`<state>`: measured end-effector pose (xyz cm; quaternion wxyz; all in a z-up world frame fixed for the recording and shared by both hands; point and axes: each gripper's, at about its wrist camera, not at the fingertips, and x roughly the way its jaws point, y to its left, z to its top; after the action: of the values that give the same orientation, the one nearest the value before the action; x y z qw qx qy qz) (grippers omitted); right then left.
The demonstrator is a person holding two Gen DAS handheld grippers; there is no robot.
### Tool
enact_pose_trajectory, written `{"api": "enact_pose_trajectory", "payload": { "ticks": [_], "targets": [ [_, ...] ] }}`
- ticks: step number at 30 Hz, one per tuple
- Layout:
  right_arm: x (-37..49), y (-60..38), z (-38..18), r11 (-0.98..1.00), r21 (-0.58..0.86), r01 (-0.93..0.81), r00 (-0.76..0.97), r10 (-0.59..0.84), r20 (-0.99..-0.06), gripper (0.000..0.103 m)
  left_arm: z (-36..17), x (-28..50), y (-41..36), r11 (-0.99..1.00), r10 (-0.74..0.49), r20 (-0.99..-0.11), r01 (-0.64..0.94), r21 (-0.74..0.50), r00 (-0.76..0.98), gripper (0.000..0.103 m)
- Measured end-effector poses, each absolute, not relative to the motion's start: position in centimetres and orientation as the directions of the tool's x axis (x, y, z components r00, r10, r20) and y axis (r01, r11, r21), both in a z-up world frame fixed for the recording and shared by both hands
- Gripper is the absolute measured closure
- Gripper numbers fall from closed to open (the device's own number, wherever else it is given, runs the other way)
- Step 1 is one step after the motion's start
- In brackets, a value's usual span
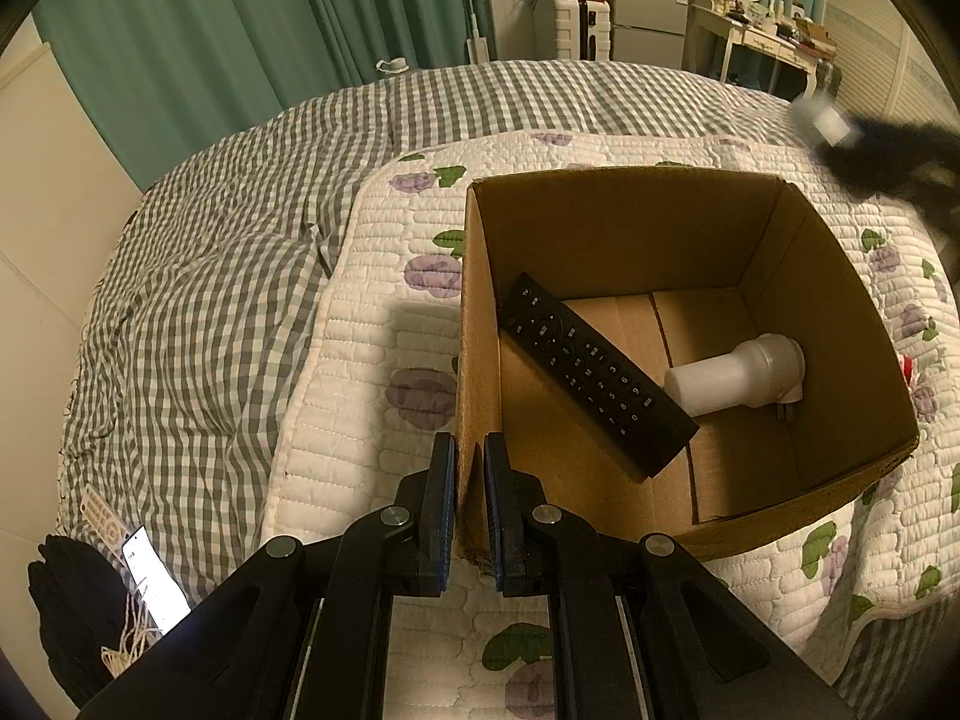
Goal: Organize rigid objects
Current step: 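Place the pale blue earbud case in the box and release it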
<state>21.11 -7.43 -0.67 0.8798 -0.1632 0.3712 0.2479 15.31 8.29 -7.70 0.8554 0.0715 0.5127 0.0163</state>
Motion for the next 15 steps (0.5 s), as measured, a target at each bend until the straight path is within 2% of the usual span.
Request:
{"api": "enact_pose_trajectory", "payload": {
  "ticks": [7, 15],
  "targets": [
    [23.4, -4.8, -7.7, 0.816, -0.069, -0.574, 0.476, 0.264, -0.839, 0.053, -7.7, 15.3, 8.3, 0.99, 0.099, -0.875, 0.044, 0.136, 0.474, 0.094],
    [24.2, -5.0, -9.9, 0.805, -0.059, -0.59, 0.408, 0.234, -0.882, 0.053, -7.8, 15.4, 8.5, 0.991, 0.09, -0.878, 0.044, 0.125, 0.471, 0.094]
  ]
}}
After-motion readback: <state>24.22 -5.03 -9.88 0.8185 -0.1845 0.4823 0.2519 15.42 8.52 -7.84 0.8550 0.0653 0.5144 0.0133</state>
